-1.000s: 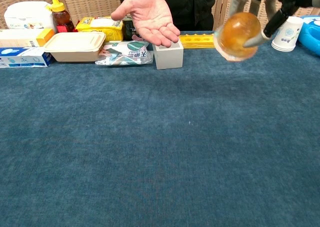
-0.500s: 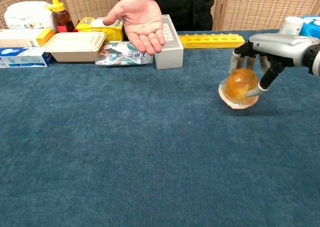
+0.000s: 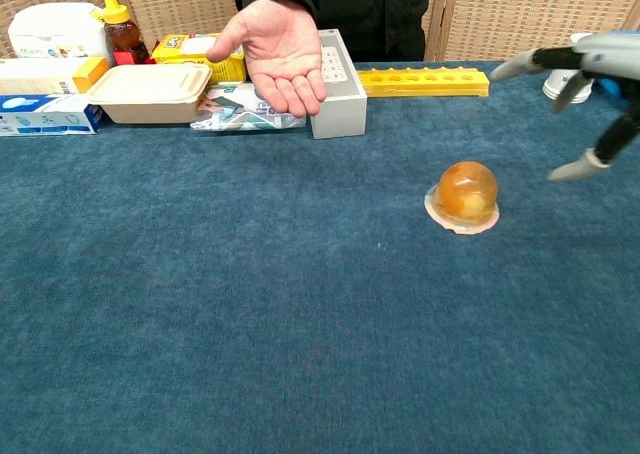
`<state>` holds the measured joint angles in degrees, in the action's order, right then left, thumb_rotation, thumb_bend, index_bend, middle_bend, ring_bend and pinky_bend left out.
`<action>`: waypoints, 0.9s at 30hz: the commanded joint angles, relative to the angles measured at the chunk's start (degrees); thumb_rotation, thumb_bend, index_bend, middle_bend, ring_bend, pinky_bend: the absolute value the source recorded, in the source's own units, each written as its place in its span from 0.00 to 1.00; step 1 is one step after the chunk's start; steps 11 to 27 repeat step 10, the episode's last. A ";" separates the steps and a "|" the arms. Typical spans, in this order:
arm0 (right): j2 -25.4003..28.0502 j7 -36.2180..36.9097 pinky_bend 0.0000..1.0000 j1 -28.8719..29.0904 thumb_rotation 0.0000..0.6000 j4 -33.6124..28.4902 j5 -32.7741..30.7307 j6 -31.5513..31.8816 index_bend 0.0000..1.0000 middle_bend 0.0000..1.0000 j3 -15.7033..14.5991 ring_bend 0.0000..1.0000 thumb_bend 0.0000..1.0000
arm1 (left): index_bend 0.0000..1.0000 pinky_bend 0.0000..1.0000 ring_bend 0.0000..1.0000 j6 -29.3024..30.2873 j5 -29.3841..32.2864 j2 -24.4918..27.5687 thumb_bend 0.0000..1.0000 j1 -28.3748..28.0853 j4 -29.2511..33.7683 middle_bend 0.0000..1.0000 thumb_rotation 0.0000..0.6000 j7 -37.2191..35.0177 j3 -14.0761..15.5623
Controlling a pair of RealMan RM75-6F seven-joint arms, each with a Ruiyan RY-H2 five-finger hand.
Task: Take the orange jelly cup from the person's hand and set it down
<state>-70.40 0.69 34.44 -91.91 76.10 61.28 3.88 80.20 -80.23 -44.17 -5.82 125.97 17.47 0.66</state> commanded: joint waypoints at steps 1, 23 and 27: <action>5.17 2.76 0.22 -7.26 1.00 -3.46 5.15 8.75 0.10 0.07 -3.65 0.06 0.13 | 0.00 0.01 0.00 0.14 -0.36 0.04 0.02 0.13 -0.07 0.00 1.00 -0.18 0.12; 6.80 3.58 0.15 -18.43 1.00 -1.32 10.83 22.88 0.13 0.08 -7.48 0.05 0.05 | 0.00 0.01 0.00 -0.27 -0.11 -0.72 0.02 -0.05 0.02 0.00 1.00 1.60 0.31; 6.80 3.58 0.15 -18.43 1.00 -1.32 10.83 22.88 0.13 0.08 -7.48 0.05 0.05 | 0.00 0.01 0.00 -0.27 -0.11 -0.72 0.02 -0.05 0.02 0.00 1.00 1.60 0.31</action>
